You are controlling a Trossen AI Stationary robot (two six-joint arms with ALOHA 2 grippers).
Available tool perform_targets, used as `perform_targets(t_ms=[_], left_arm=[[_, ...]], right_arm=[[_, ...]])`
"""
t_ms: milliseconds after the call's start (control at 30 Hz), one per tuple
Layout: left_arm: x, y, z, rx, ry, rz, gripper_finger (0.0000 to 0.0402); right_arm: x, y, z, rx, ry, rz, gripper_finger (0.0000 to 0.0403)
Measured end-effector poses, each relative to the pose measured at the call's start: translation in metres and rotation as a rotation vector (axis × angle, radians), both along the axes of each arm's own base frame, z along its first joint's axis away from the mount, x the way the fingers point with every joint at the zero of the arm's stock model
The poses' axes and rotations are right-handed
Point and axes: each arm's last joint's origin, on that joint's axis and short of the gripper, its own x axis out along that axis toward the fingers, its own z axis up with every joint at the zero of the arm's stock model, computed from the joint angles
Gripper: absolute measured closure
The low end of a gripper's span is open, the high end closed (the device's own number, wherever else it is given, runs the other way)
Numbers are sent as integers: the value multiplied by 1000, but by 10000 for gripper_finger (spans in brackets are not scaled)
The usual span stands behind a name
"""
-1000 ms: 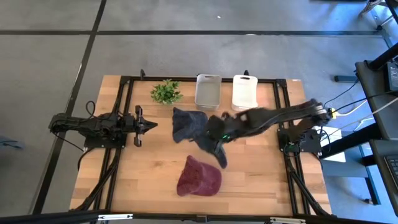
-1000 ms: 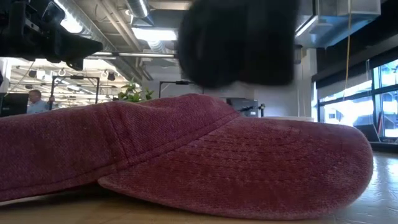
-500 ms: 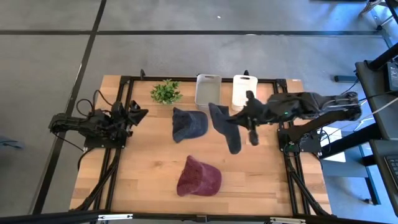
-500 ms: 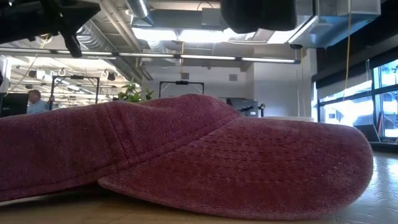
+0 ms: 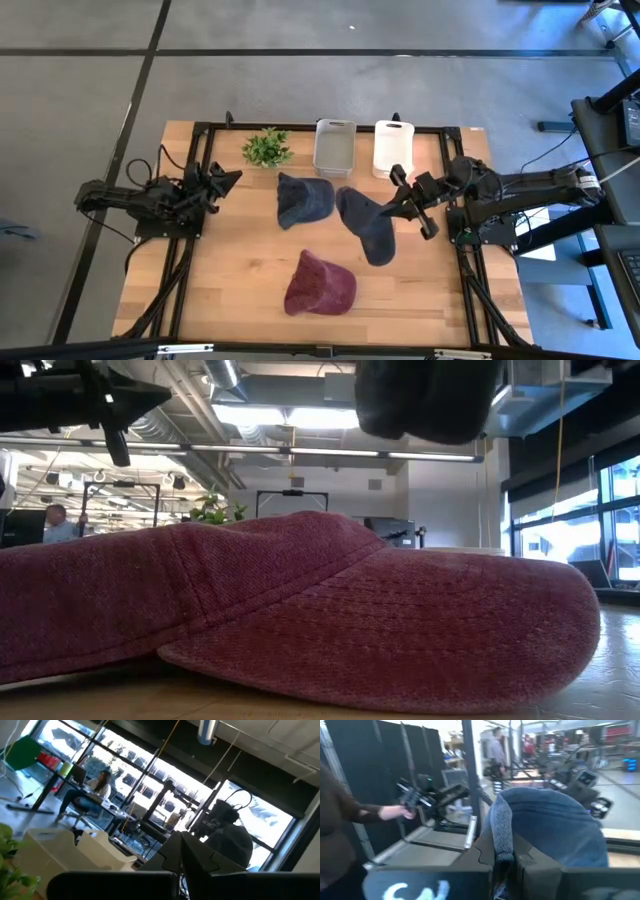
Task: Pick & Place hat
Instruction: Put the right blue cap into the white bin
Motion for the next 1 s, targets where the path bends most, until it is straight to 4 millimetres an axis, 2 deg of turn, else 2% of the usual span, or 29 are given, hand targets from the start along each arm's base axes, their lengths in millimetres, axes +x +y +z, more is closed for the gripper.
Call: perform_targets(t_ms=[133, 300, 400, 700, 1000], left_arm=[[4, 0, -3, -36, 22, 2, 395], [10, 0, -6, -41, 67, 25, 397], [13, 1, -8, -60, 85, 60, 398], [21, -1, -10, -101, 87, 2, 398], [25, -2, -10, -102, 80, -5, 398]], right_arm=[[-4, -8, -23, 48, -38, 48, 388], [-9, -21, -38, 95, -65, 38, 387], [-10, -29, -36, 105, -79, -4, 383], [-14, -52, -23, 73, -109, -28, 386], [-16, -57, -23, 85, -93, -5, 386]])
